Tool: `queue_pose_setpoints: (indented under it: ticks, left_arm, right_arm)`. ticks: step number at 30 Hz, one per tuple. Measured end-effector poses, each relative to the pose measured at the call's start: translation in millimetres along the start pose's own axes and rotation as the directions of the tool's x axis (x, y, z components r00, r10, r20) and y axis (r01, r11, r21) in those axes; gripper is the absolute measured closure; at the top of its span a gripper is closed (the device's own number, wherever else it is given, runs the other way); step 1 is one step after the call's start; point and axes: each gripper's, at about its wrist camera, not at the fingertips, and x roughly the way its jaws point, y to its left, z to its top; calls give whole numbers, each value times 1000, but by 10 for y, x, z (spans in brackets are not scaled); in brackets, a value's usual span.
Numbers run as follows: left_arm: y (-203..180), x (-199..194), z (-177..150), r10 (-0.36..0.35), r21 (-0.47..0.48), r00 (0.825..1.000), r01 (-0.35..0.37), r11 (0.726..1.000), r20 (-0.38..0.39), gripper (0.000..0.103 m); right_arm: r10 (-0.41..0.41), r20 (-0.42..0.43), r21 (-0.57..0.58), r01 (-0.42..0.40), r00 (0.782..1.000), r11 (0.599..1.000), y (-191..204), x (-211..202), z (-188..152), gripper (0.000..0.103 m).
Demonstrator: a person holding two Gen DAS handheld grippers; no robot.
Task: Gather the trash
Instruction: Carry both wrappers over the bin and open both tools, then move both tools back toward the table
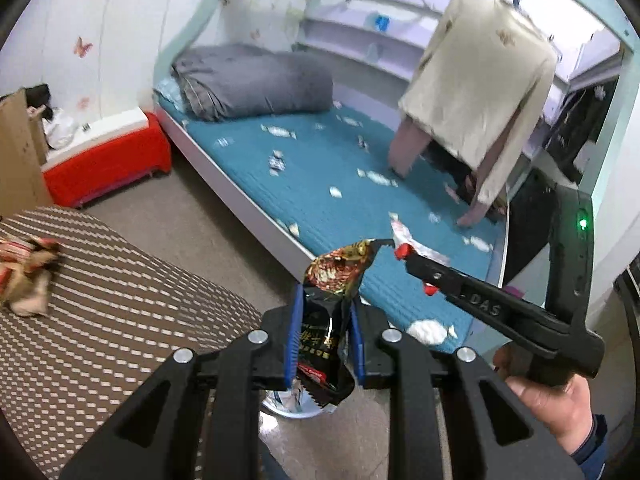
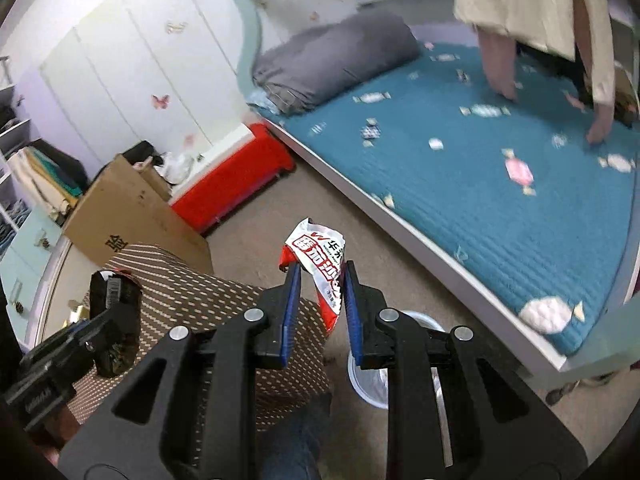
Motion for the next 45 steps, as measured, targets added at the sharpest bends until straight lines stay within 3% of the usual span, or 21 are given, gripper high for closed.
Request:
queue_pose_setpoints:
  ticks: [6,15,16,17,18,19,20,22,24,32,45]
  left_arm:
    - [-100,547,-77,-1,9,993,2,1000,-119,83]
    - [-87,1016,-120,-9,11,976,12,1000,-218,80]
    - [-88,1062,-125,-19,13,972,22,1000,-232,72]
    - [-88,1110,-127,-27,18,968,32,999,-248,50]
    - [-84,1119,-123,-12,26,970,19,999,-244,40]
    - [-72,1102,-123,14,32,973,-7,999,-230,21]
    - [-56,1075,-110,27,33,977,-20,999,-211,13]
    - [-60,1051,-90,24,30,979,-19,999,-205,13]
    - [-71,1005,-69,33,44,980,-25,999,-197,13]
    - [-95,697,-10,90,56,989,-84,995,-118,10]
    - [-30,87,37,94,53,995,-93,994,-17,10]
  right_arm:
    - [-16,-66,51,19,998,999,-250,303,-107,81]
    - [-17,-137,83,28,990,996,-441,627,-189,81]
    - [-20,-146,96,34,989,995,-464,667,-206,79]
    - [-16,-154,118,35,988,992,-499,693,-224,61]
    - [-19,-149,156,43,989,987,-554,700,-252,38]
    - [-23,-142,178,48,990,983,-594,694,-267,33]
    - [-19,-136,200,46,991,979,-631,682,-282,27]
    - [-22,-137,208,50,990,977,-663,669,-301,22]
    - [-34,-134,205,61,990,977,-669,645,-310,8]
    - [-107,-106,197,127,989,972,-643,458,-253,6]
    - [-119,-43,148,124,992,981,-204,122,-177,6]
